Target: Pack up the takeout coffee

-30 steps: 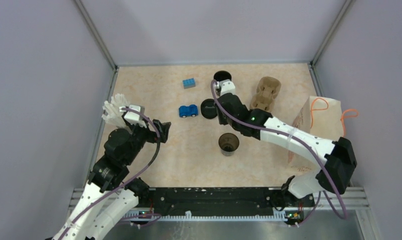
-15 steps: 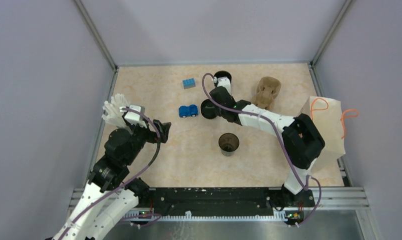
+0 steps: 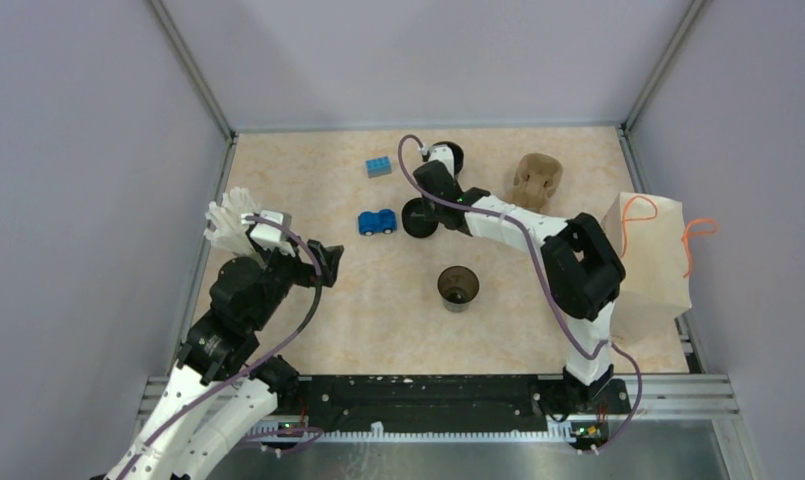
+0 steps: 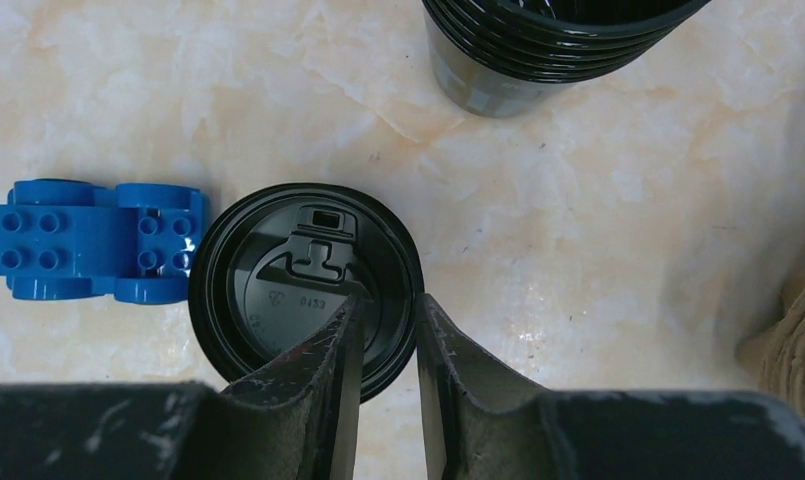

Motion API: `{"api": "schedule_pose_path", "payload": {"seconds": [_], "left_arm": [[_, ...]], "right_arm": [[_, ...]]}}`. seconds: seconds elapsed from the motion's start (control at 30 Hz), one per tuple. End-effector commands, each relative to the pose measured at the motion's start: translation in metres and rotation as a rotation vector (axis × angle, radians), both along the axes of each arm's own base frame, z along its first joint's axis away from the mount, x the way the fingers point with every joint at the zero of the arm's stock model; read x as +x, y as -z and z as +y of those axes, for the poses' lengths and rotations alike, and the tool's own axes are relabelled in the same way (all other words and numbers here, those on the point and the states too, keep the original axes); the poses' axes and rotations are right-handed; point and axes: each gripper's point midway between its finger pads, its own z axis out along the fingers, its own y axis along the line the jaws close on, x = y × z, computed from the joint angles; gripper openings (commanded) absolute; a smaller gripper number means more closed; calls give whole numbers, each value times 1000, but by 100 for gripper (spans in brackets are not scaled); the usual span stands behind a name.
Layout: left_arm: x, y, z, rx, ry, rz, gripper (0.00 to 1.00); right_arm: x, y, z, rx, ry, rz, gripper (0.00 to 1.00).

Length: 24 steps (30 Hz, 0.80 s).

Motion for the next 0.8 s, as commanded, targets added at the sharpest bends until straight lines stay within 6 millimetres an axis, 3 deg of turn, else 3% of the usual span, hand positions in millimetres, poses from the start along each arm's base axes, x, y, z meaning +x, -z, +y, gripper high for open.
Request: {"api": "schedule_pose_path", "payload": {"seconds": [0.0,0.33,0.77], "left_arm": [[2,-7,-2,-18,7,-28,99],[2,-6,-1,-16,0,-28,99],[4,-4,-1,-11,-3,-23,99]], "right_arm": [[20,-11,2,4,14,-34,25],[24,7,-4,-57,21,-17,25],[27,1,-5,-67,-1,-29,25]]}}
